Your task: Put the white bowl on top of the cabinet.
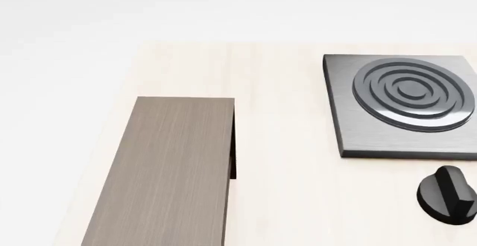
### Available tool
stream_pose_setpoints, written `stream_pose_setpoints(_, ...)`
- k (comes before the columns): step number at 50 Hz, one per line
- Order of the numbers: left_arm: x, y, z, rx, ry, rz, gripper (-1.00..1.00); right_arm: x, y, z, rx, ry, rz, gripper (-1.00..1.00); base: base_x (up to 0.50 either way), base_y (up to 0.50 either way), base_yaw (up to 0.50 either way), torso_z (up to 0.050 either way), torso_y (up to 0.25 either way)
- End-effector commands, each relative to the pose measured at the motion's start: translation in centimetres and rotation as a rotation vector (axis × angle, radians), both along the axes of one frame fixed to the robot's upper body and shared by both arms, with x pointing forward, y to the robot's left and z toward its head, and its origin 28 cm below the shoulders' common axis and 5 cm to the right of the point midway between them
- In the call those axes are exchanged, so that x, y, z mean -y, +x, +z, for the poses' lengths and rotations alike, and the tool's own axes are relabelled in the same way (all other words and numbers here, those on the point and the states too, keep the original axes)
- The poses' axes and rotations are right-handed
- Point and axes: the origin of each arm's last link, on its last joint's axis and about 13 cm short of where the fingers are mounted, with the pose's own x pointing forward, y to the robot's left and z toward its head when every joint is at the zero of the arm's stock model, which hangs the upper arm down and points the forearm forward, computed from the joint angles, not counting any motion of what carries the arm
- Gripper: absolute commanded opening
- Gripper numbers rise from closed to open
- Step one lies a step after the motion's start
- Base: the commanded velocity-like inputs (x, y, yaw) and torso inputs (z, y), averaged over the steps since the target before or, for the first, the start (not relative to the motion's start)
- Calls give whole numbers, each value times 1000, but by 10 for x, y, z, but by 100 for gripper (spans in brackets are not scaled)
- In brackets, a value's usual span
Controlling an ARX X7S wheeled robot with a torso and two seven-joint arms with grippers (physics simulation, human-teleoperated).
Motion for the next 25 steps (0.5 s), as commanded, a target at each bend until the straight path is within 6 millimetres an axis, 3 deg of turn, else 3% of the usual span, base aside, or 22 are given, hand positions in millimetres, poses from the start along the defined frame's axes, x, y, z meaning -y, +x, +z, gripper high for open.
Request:
stream_pose_setpoints(1,0,0,0,0,-2,0,100,-11,6,30,97,-97,64,-100,0,0,0,0,0)
stream_pose_setpoints(18,0,0,1,2,0,1,100,-24,14,71,171,-252,144,-100,0,0,0,0,0)
stream_pose_setpoints(25,0,0,2,3,0,1,100,-26,23,100,208,-302,170,-100,0,0,0,0,0)
